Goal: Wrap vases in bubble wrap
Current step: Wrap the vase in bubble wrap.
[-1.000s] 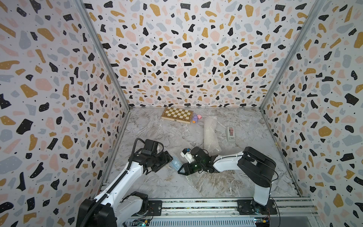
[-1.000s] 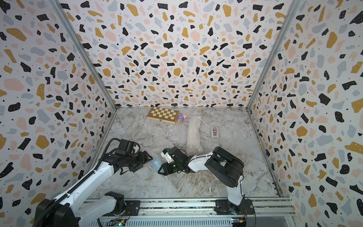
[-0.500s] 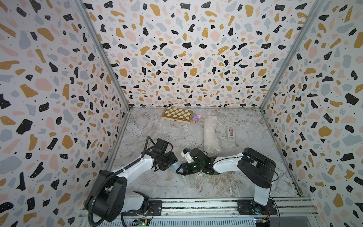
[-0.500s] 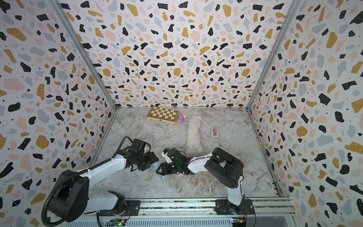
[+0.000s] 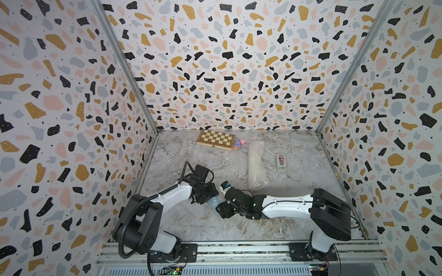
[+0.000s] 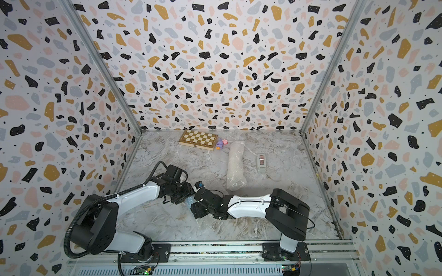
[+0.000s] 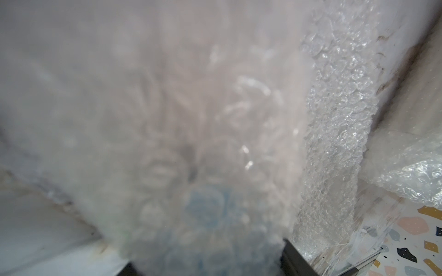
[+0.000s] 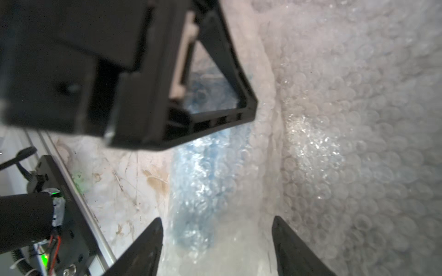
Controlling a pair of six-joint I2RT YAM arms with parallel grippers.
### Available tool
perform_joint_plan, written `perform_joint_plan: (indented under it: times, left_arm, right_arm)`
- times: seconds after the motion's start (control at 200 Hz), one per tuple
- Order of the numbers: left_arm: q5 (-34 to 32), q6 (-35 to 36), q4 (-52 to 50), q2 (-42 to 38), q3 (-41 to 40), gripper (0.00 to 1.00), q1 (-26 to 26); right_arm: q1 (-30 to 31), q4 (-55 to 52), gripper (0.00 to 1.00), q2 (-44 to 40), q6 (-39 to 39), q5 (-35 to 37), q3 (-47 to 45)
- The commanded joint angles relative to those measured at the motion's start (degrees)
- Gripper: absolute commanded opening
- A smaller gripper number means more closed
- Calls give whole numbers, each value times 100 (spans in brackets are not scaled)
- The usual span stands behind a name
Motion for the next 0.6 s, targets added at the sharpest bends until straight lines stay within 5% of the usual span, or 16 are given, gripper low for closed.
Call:
perform_joint_plan:
  times: [0.0, 0.325, 0.596]
  left_arm:
    - [-49, 202, -218, 159, 115, 62, -18]
    - [12, 189, -213, 154, 186, 62, -18]
    - [100, 160, -152, -72, 218, 68, -24]
  right_arm:
    - [281, -514, 73, -11, -293, 925, 291]
    - [414, -647, 67, 723, -146, 1034, 764]
    - [302, -554, 44, 954, 198, 653, 704]
